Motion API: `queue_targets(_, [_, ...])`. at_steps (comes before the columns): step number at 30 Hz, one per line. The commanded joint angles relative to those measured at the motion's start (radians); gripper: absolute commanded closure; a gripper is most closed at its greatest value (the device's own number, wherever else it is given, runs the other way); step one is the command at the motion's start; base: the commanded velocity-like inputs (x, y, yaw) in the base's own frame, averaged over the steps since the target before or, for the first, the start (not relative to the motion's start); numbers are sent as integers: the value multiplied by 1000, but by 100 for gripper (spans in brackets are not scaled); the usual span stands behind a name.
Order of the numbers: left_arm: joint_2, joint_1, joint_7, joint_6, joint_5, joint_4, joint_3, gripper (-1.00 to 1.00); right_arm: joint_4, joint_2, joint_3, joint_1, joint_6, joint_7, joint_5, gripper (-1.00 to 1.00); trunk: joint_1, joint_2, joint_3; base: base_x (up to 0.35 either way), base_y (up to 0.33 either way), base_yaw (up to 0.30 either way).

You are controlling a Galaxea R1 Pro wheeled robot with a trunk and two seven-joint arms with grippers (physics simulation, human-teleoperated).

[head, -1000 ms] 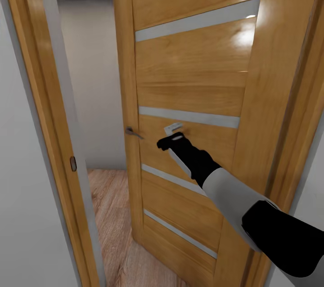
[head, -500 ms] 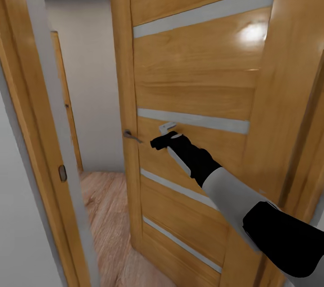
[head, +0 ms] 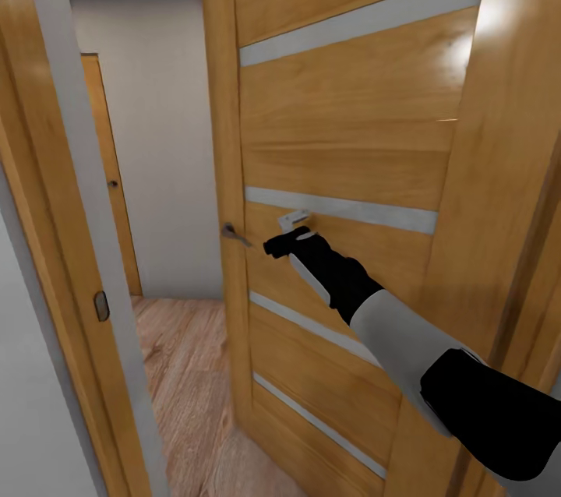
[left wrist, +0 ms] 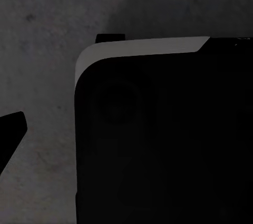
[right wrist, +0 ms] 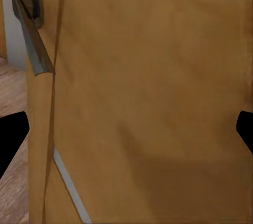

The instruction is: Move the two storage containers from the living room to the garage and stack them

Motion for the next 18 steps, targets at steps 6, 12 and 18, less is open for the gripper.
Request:
queue_targets(6, [0,0,-1,-3,0,-1,1,-100,132,0,4,-5,-16,-72,26,-100,0,-1,-1,0,0,0])
queue_targets(12, [0,0,-1,-3,-2,-1,1,-100,217,0,5,-54,-49,-75,26,-100,0,-1,-1,0,0,0])
queue_targets(18, [0,0,-1,-3,-2,0,1,-100,244,0,5,-83,-50,-78,25,-100,0,-1,-1,0,0,0])
